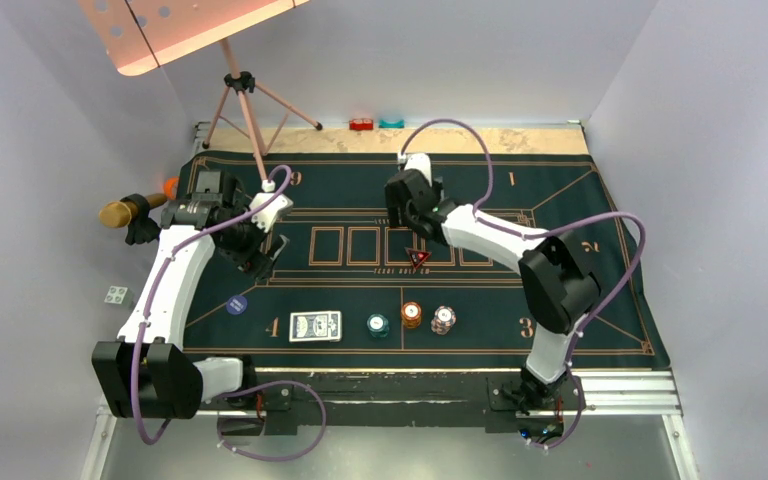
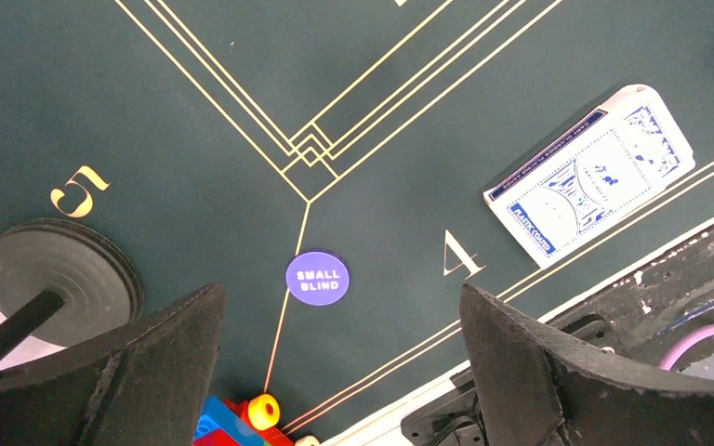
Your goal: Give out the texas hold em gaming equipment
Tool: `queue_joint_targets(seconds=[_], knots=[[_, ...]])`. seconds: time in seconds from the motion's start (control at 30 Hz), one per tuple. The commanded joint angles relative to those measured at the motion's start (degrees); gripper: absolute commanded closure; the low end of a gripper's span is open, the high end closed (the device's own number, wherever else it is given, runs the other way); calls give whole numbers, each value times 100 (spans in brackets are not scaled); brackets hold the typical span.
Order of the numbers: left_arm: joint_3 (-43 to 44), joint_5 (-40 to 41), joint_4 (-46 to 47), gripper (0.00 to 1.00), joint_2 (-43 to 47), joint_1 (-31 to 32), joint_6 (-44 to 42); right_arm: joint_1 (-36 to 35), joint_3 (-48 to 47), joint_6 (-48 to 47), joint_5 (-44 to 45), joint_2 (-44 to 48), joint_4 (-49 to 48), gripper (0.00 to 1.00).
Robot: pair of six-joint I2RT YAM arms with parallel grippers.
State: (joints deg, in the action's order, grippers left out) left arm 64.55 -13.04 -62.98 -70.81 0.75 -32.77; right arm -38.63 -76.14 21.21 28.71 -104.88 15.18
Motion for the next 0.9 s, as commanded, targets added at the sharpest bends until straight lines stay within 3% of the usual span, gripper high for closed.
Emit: queue_joint_targets(seconds=[0.0, 0.23, 0.57, 0.87], knots=[[119, 9, -68, 0, 126, -49, -124, -435, 857, -45, -448, 194, -580, 20], [194, -28, -133, 0, 150, -42, -80, -518, 1200, -258, -740, 15, -889, 22], [129, 48, -101, 0, 244, -42, -115, -521, 1146, -147, -672, -201, -609, 30], [85, 99, -100, 0, 317, -42, -232, -391, 1072, 484, -263, -118, 566, 53]])
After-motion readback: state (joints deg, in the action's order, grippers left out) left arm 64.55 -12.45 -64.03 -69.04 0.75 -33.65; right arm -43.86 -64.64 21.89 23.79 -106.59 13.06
